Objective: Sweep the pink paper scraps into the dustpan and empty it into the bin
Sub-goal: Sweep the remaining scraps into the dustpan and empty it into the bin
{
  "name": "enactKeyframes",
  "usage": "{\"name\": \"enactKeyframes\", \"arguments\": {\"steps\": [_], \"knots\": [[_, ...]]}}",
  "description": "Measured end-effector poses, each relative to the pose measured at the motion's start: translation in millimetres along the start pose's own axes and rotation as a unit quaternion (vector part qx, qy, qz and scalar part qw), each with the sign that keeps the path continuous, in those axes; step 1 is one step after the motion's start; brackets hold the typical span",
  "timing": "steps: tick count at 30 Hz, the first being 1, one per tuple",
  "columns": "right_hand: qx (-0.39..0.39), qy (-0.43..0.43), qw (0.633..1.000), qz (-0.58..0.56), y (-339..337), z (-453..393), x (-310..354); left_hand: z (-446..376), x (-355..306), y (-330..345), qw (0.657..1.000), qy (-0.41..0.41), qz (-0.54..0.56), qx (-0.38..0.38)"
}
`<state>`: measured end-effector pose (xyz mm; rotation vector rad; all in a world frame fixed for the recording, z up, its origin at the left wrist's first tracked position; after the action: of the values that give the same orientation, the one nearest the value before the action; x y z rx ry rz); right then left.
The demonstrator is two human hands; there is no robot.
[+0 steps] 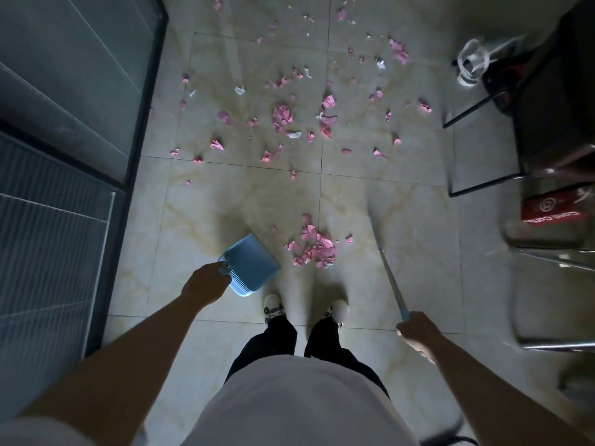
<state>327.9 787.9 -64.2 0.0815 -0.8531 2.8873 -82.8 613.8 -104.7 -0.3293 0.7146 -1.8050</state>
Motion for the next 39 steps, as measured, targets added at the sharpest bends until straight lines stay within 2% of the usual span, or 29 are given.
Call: {"name": "enactKeyframes", "arguments": {"steps": [3,6,12,15,21,28,31,36,39], "knots": [[0.039,0.019,0.997,-0.069,5.9,13.4,16.7,2.5,-13.4,9.0,0.999,0.034,-0.015,-0.004],[0.061,0.0,0.995,-0.075,20.9,15.6,37.0,-3.5,-21.9,14.7,0.999,0.034,0.01,0.002],[0.107,-0.084,0.991,-0.011,37.3,30.5,83.6,0.4,-46.8,23.1,0.999,0.047,0.0,0.014],[0.128,-0.103,0.986,-0.007,45.0,33.1,100.0,0.6,-49.9,25.9,0.999,0.028,0.011,0.017],[0.162,-0.15,0.969,0.107,52.6,41.1,118.1,7.2,-51.7,31.0,0.999,0.038,-0.032,0.015],[0.162,-0.191,0.956,0.153,47.2,52.3,113.6,5.1,-47.5,32.8,0.999,0.026,-0.036,0.012],[0.137,-0.205,0.96,0.133,35.2,53.2,104.1,1.5,-46.7,33.4,1.0,0.01,-0.017,0.003],[0.097,-0.205,0.966,0.126,22.4,55.0,86.7,5.9,-42.9,31.1,0.998,0.037,-0.039,-0.021],[0.076,-0.196,0.968,0.136,19.5,49.5,81.8,3.4,-30.0,28.8,0.999,0.024,-0.008,-0.022]]}}
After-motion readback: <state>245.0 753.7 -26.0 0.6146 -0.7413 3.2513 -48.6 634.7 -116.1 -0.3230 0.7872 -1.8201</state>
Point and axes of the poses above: each hand's wrist, its own z-axis away from the middle knuckle, its own y-axis out of the palm, x = y × z, the point moved 4 cm from there along -z, towards the middle knuckle, and after that the axes turned 11 degrees about -y, right-handed, at the moved point
